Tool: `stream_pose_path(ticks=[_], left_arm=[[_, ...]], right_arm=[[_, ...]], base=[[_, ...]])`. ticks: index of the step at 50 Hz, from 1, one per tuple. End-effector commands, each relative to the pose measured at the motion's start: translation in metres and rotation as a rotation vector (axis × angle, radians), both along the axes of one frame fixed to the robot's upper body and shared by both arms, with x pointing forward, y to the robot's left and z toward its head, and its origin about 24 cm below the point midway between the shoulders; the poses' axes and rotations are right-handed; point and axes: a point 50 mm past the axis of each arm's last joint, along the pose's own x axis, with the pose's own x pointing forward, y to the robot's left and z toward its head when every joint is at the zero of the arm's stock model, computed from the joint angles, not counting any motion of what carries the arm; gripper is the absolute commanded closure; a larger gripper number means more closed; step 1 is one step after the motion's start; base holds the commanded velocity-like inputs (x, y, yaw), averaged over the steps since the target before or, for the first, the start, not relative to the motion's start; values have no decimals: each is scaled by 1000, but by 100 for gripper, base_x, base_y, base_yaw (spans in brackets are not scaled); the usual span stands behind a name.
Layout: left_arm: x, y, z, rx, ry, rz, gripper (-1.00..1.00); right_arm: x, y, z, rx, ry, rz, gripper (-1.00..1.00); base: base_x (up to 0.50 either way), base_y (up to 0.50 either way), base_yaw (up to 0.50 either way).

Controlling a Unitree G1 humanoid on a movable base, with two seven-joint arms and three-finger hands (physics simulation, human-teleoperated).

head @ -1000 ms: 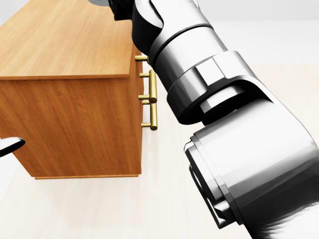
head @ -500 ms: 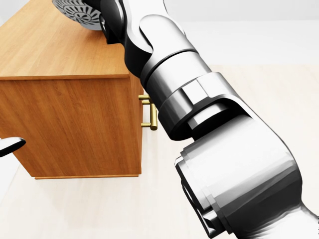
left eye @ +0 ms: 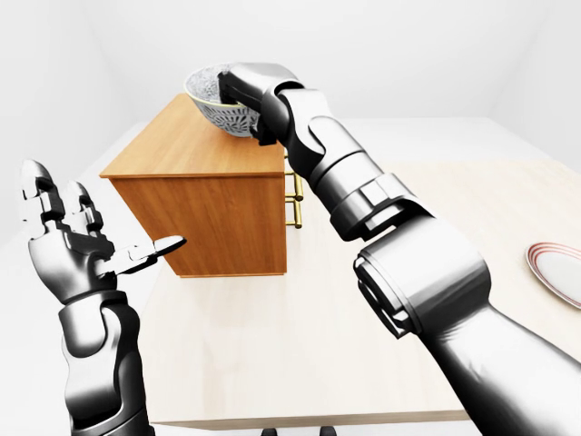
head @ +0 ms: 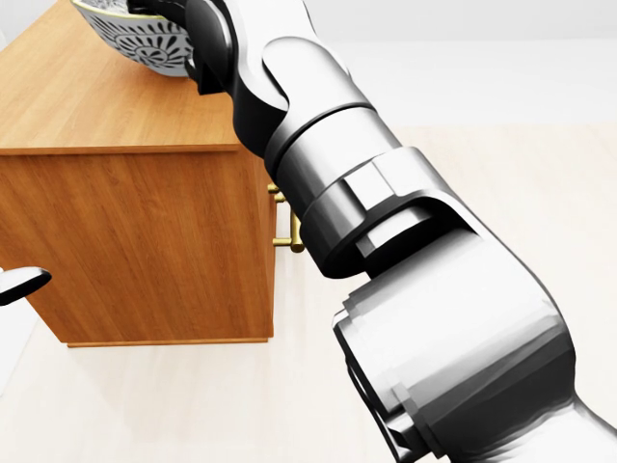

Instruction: Put the bowl on top of the cabinet.

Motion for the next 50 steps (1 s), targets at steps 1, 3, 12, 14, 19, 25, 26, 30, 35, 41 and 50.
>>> stream_pose_path(ticks=[1,3,12,14,19,25,26,30,35,41,50], left_arm=[[3,-6,-7,-5,29,-14,-100],[3,-6,-7,-5,30,-14,-100],[3,-6,-7,-4,31,-15,-100],[3,-7,-6,-2,27,-15,-100],[3,-7,-6,-1,27,-16,-100],[4,-7,-8,-2,34,-16,-100],[4,-7,-8,-2,34,-16,-100],[4,-7,-8,-1,35,-17,-100],[3,-7,-8,0,34,-16,-100],[3,-8,-8,1,33,-17,-100],[3,-8,-8,5,34,-18,-100]], right_arm=[[0,2,-3,-35,-18,6,-100],[0,1,-2,-40,-31,-2,-100],[-4,3,15,-25,-79,10,-100],[-8,7,26,-9,-106,29,-100],[-24,18,58,18,-175,80,-100],[-48,24,107,98,-252,123,-100],[-51,23,113,97,-256,124,-100],[-66,22,140,194,-310,145,-100],[-67,15,147,242,-377,113,-100],[-73,16,154,366,-367,172,-100],[-79,10,166,455,-373,218,-100]], base=[[0,0,0],[0,0,0],[0,0,0],[0,0,0],[0,0,0],[0,0,0],[0,0,0],[0,0,0],[0,0,0],[0,0,0],[0,0,0]])
